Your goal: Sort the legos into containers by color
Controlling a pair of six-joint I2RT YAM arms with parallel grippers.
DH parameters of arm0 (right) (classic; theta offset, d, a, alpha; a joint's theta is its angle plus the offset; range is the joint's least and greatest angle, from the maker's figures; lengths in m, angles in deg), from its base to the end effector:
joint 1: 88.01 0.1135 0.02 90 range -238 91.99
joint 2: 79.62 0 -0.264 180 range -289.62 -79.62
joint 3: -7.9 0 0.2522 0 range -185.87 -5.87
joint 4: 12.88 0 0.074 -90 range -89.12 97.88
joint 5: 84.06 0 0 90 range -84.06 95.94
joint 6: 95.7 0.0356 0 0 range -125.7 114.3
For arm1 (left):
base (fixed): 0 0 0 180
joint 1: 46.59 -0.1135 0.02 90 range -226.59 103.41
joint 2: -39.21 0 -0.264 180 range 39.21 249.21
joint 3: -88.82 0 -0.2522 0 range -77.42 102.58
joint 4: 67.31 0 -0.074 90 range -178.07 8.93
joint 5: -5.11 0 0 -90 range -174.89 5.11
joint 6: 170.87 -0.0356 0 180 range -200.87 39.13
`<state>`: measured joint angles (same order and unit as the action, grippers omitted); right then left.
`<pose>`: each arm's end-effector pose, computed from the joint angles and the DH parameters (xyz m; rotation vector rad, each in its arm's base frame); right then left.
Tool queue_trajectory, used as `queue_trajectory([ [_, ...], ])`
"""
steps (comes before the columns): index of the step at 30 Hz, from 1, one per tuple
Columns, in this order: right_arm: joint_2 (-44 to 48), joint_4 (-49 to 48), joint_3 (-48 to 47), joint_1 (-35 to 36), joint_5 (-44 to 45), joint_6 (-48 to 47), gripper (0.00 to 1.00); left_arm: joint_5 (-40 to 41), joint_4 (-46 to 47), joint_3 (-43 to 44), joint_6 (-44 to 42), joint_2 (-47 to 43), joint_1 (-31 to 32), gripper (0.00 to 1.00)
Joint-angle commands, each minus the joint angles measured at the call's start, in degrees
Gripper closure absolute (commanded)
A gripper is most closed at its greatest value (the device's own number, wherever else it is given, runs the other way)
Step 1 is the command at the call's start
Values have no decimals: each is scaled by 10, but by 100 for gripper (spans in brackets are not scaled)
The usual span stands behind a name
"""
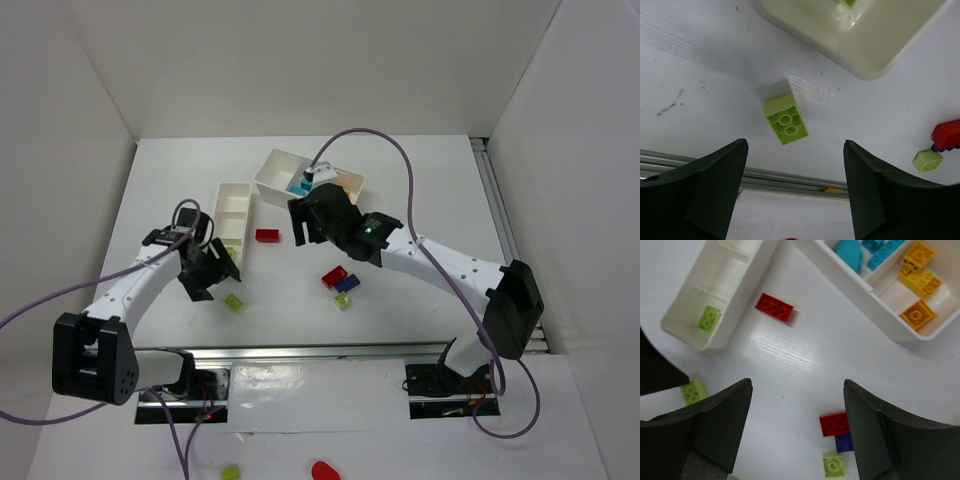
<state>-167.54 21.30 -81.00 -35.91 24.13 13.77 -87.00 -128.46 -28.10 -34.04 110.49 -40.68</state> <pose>0.2255 0.2716 0.3226 -0.4226 2.1018 0.3979 0.2222 -0.0243 0.2250 -0.9776 2.6473 -0.2749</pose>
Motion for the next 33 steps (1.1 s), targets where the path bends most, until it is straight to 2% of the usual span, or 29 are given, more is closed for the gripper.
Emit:
queue_trajectory([
  [1, 6, 33, 16, -19, 47, 16, 19, -18, 51, -7, 62, 34, 43, 14],
  [10, 17, 52, 45, -41, 47, 22, 19, 10, 64, -42, 126, 76, 95, 21],
  [17, 17, 57, 50, -41, 41, 28, 19, 37, 64, -53, 131, 100, 106, 26],
  [18, 17, 57, 50, -41, 41, 28, 19, 44, 70, -53, 136, 100, 106, 29],
  [19, 17, 57, 50, -41, 41, 28, 19, 44, 70, -53, 136, 108, 106, 36],
  [22, 12, 57, 45, -41, 41, 28, 19, 49, 75, -53, 136, 119, 111, 44],
  [25, 6, 57, 45, -41, 41, 28, 19, 61, 75, -42, 129, 119, 111, 65],
  [30, 6, 77, 45, -46, 41, 33, 19, 77, 37, 19, 104, 87, 117, 79],
  [33, 19, 95, 61, -46, 34, 54, 19, 112, 4, 84, 76, 63, 117, 81],
])
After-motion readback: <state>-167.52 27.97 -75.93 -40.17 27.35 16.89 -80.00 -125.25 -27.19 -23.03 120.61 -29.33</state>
